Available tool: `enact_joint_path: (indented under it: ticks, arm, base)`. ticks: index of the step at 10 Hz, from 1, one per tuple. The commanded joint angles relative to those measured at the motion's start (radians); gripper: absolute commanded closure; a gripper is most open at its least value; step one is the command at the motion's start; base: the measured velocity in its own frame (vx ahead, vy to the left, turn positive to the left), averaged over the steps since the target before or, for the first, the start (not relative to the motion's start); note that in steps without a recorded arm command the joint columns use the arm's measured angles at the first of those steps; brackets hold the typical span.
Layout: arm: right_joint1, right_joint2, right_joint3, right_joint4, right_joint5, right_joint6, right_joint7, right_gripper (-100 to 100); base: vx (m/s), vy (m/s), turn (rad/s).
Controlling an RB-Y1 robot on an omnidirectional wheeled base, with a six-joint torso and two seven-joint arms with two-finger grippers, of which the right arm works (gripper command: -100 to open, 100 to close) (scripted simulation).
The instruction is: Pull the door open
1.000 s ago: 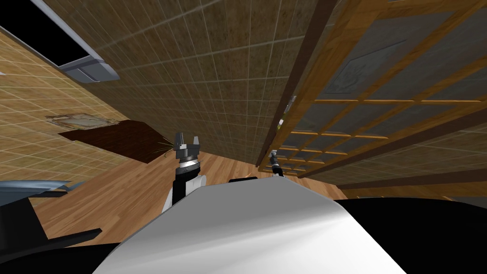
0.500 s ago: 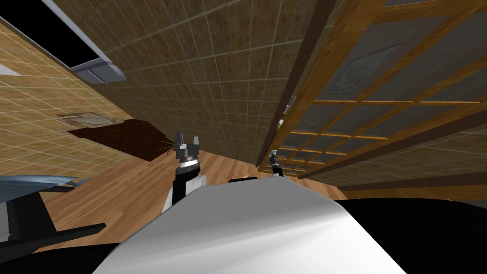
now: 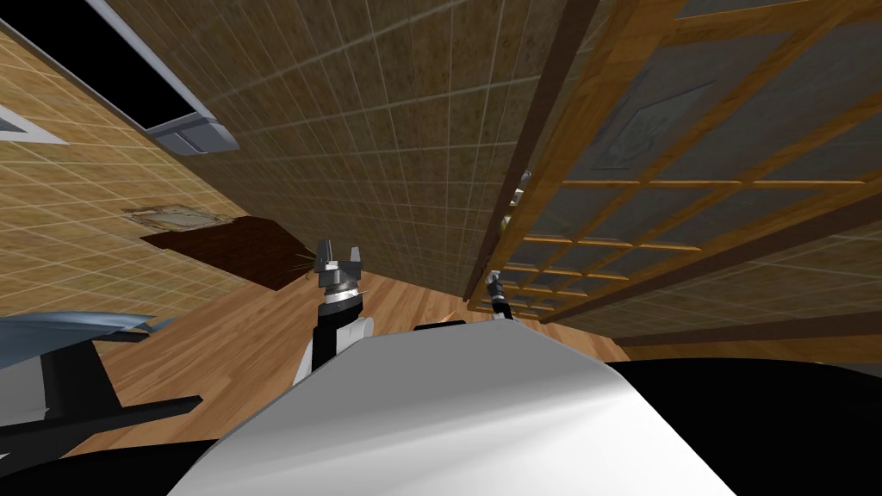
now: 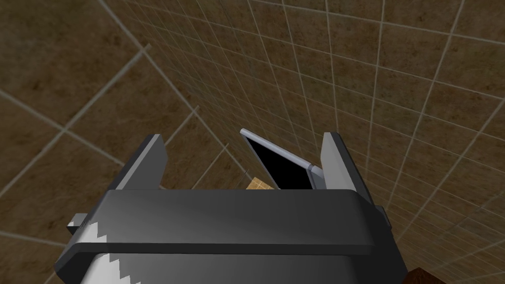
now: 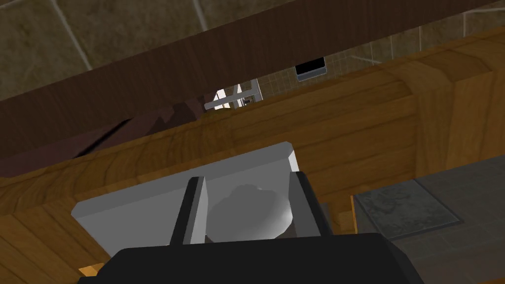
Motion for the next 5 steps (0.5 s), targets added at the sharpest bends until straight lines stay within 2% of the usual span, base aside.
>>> enact_joint_path:
  ticks: [1, 3, 5]
  arm:
    - [0.004, 0.0, 0.002, -0.007, -0.019, 0.002, -0.049, -100]
    - [0.003, 0.002, 0.007, -0.009, -0.032, 0.003, -0.085, -100]
    - [0.002, 0.008, 0.016, -0.015, -0.06, 0.006, -0.149, -100]
  base:
    - [-0.057, -0.042, 0.009]
    - [-0.054, -0.027, 0.034]
    - [-0.054, -0.016, 0.049]
